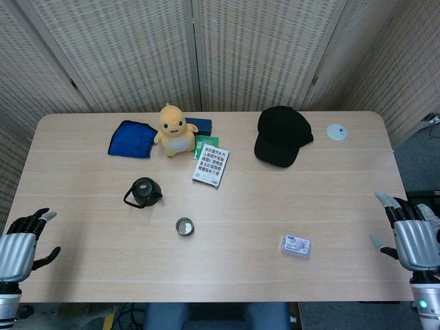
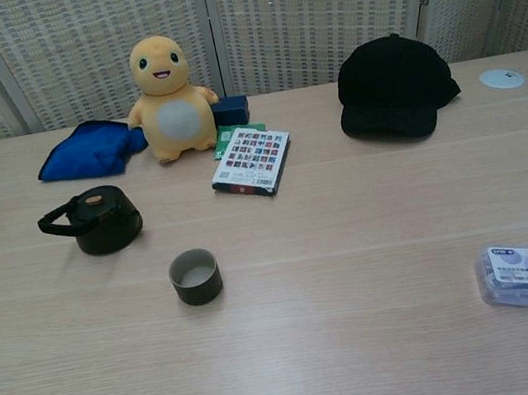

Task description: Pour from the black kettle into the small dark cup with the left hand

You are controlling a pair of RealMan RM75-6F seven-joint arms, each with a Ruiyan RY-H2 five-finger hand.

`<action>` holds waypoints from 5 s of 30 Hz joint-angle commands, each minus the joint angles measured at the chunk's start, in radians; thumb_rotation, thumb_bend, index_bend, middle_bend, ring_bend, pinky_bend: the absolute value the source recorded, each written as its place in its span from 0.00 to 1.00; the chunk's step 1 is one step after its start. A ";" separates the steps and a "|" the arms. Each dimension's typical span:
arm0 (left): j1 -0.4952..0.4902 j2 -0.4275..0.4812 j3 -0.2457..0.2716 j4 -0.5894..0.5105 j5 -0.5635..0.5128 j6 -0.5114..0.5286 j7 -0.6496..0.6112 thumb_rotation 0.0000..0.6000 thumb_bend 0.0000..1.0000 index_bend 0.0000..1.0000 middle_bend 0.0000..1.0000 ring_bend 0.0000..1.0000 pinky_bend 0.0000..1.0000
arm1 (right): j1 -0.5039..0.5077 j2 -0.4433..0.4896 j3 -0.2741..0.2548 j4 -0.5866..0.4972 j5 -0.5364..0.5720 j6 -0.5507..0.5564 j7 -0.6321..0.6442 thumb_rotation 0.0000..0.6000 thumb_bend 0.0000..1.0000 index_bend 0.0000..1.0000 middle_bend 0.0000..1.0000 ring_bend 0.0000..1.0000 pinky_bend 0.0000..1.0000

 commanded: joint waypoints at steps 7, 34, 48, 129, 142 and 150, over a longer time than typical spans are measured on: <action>-0.007 -0.005 0.004 -0.005 0.016 -0.002 0.002 1.00 0.23 0.21 0.16 0.22 0.18 | 0.000 0.023 -0.006 -0.016 0.001 -0.013 0.025 1.00 0.19 0.10 0.19 0.14 0.18; -0.256 -0.046 -0.033 0.041 0.142 -0.220 -0.093 1.00 0.23 0.29 0.16 0.23 0.18 | -0.004 0.086 0.028 -0.074 -0.009 0.040 0.044 1.00 0.19 0.10 0.19 0.14 0.18; -0.422 -0.065 -0.065 0.020 0.050 -0.457 0.022 1.00 0.23 0.30 0.16 0.32 0.25 | -0.015 0.104 0.030 -0.084 -0.012 0.059 0.055 1.00 0.20 0.11 0.20 0.14 0.18; -0.554 -0.243 -0.030 0.200 -0.200 -0.564 0.181 1.00 0.22 0.41 0.41 0.35 0.00 | -0.044 0.086 0.022 -0.018 0.022 0.048 0.110 1.00 0.20 0.10 0.20 0.14 0.18; -0.558 -0.257 -0.023 0.206 -0.199 -0.564 0.186 1.00 0.22 0.41 0.41 0.35 0.00 | -0.050 0.086 0.021 -0.013 0.024 0.052 0.118 1.00 0.20 0.10 0.20 0.14 0.18; -0.561 -0.263 -0.019 0.206 -0.215 -0.572 0.207 1.00 0.22 0.42 0.41 0.35 0.00 | -0.054 0.086 0.021 -0.008 0.027 0.053 0.125 1.00 0.20 0.10 0.20 0.14 0.18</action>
